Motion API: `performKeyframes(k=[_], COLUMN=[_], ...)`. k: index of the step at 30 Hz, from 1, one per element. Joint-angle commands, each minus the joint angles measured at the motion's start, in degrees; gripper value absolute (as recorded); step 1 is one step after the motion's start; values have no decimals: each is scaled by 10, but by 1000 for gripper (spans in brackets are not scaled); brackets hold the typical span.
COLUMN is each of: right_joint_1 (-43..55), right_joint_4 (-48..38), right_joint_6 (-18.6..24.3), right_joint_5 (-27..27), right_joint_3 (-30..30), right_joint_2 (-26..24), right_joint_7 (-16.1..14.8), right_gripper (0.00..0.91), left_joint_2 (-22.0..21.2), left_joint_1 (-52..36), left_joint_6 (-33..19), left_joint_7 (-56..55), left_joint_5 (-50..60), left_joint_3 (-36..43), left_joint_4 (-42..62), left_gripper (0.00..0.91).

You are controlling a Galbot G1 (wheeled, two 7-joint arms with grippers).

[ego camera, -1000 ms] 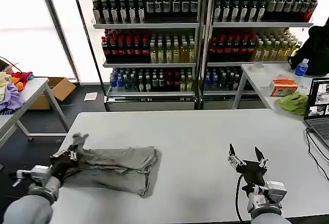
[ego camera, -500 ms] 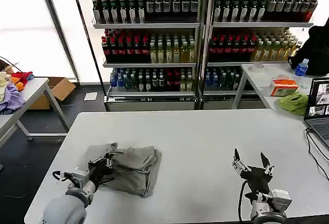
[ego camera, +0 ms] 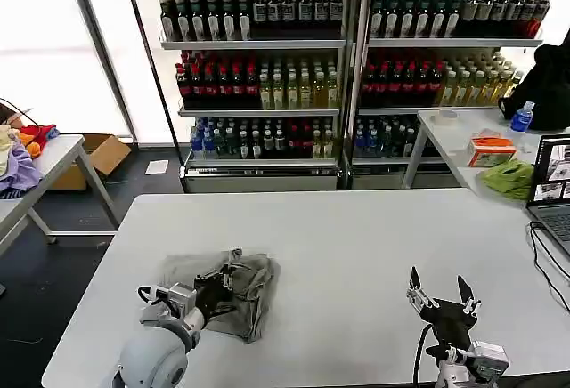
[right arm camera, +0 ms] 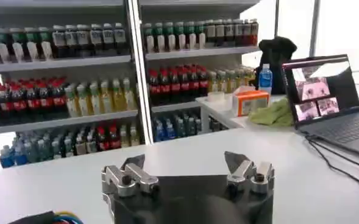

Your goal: Fold and organize the clothes.

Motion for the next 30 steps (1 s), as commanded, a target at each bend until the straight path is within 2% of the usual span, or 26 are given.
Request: performKeyframes(k=[1,6,7,8,12,14,15,22,25,30], right_joint_1=[-5,-1,-1,-1,2,4,6,22,28,48], right_joint_4=[-7,-11,-12,-12,-18,-19,-19,-30,-35,-45], right_joint_6=[2,3,3,3,4,6,9,9,8,5], right_joint_5=[-8,-8,-8,-8,-6,-8,-7,-5,-2,3], right_joint_3=[-5,-13,-13,-12,-10,-15,-17,-21,-26,-43], right_joint_2=[8,10,9,8,4,3,4,-6,-13,-25], right_joint_7=[0,-1,-1,-2,-1,1,5,12,12,12], right_gripper=[907,907,907,907,907,907,907,907,907,907], left_joint_2=[-11,-30,-33,-35,-47,-57,-67,-108,-91,-15], left_joint_1=[-28,-30,-32,-32,-32,-19,-8,15,2,-10], left_joint_6=[1,-11,-16,-16,-54,-63,-63,-51,-54,-59], left_joint_7=[-1,0,2,4,11,10,10,-35,-56,-90], left_joint_5=[2,-2,-2,-1,-42,-139,-183,-311,-346,-323], left_joint_3=[54,48,48,48,47,47,49,56,15,-110], left_joint_4=[32,46,51,54,60,39,22,-75,-112,-97], left_gripper=[0,0,685,907,907,907,907,907,907,907])
